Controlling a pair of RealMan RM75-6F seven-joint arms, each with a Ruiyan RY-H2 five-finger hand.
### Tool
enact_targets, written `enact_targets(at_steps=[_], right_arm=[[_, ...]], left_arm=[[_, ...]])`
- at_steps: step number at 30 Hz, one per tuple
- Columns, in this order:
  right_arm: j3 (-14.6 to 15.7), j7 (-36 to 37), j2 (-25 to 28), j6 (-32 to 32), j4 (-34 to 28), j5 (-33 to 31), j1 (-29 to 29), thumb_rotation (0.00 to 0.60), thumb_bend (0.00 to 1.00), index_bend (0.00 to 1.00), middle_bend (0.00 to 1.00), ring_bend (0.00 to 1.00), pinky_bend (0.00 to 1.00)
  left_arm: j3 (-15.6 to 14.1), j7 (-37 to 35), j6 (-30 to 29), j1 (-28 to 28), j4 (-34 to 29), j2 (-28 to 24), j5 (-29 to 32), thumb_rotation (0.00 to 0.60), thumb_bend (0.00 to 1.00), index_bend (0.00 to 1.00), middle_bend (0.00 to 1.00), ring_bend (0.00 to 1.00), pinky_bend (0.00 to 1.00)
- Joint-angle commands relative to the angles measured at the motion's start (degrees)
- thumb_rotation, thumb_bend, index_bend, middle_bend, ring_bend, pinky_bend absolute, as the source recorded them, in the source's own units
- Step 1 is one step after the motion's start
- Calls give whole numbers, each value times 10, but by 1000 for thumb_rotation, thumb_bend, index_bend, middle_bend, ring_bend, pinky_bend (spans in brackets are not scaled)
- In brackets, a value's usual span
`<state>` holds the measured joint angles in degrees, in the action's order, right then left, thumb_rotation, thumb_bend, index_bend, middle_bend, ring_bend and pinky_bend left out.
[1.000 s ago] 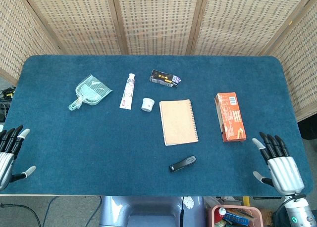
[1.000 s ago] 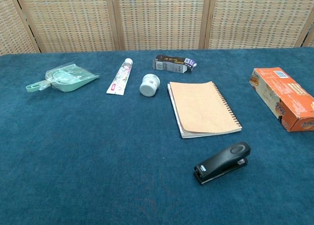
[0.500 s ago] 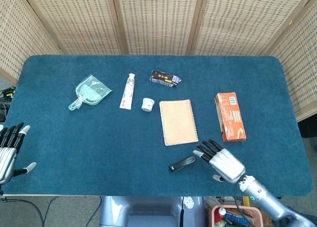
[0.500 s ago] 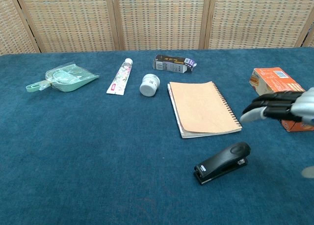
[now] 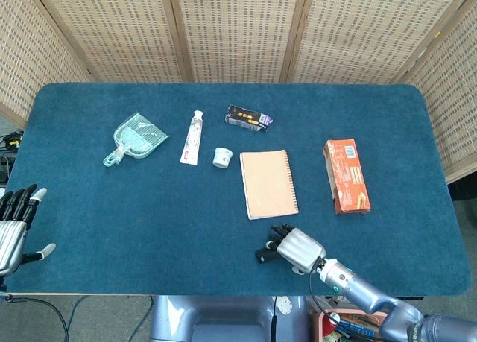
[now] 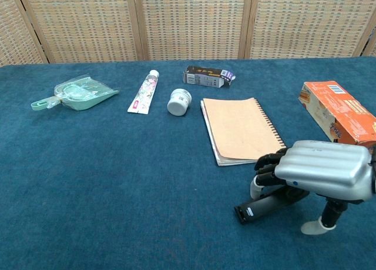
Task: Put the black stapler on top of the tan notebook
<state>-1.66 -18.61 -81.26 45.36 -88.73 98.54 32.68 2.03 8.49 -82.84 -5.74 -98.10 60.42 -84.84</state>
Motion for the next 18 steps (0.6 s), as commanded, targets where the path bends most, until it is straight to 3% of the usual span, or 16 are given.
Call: enact_targets(at_steps=[1,6,10,14,18], right_arm=[[0,-5,-14,5,11,-3,4,600,322,399,391,255,365],[4,4,-40,29,40,6,8,600,470,535,512,371,482],[7,37,-47,62,48,19,10,600,535,548,525,382,494],[-2,51,-35,81,43,22,17,600,541,549,524,382,496],[-34,51,-13,90,26,8,33,600,541,549,525,382,497]], left_arm=[[0,-2,-1,0,0,0,1,600,0,0,0,0,0],[0,-3,0,0,0,-1,0,600,0,0,0,0,0],[0,-7,-1,0,1,-2,2,600,0,0,0,0,0],[0,-8,3,-1,1,-2,4,600,0,0,0,0,0],[1,-8,10,-4,2,-2,9,600,0,0,0,0,0]])
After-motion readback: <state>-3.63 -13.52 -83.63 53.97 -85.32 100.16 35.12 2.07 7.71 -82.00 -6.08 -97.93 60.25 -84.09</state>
